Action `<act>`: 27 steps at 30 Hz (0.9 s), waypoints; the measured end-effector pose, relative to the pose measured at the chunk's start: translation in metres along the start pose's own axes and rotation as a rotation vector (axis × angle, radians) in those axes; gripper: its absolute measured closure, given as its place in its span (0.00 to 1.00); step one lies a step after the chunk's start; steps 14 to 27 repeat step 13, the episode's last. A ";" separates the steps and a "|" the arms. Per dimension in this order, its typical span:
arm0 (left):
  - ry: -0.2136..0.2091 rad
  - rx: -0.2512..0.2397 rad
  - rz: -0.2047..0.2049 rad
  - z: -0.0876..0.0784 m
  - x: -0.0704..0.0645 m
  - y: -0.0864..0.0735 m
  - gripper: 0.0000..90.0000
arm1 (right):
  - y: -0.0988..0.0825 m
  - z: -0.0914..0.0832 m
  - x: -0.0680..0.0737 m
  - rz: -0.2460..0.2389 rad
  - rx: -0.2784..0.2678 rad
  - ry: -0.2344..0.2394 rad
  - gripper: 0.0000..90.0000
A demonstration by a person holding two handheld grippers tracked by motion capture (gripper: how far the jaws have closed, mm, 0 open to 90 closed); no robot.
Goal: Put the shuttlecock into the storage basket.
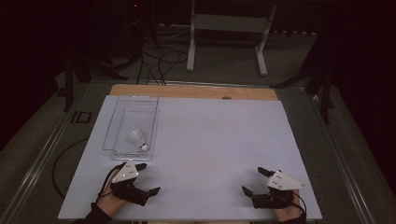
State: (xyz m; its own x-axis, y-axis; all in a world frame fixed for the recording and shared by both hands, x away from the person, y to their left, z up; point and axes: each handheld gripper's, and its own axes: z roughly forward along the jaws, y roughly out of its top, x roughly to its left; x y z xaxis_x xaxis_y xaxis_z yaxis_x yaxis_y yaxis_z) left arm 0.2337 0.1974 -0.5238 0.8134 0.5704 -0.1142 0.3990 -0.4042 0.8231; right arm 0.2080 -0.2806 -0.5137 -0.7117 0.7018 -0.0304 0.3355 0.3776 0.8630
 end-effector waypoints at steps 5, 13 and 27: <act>0.005 -0.010 -0.005 -0.003 0.000 -0.002 0.00 | 0.000 0.000 0.000 -0.002 0.001 -0.002 0.11; 0.004 -0.018 -0.003 -0.002 0.000 -0.002 0.00 | 0.000 0.000 0.000 0.002 0.003 0.006 0.11; 0.004 -0.018 -0.003 -0.002 0.000 -0.002 0.00 | 0.000 0.000 0.000 0.002 0.003 0.006 0.11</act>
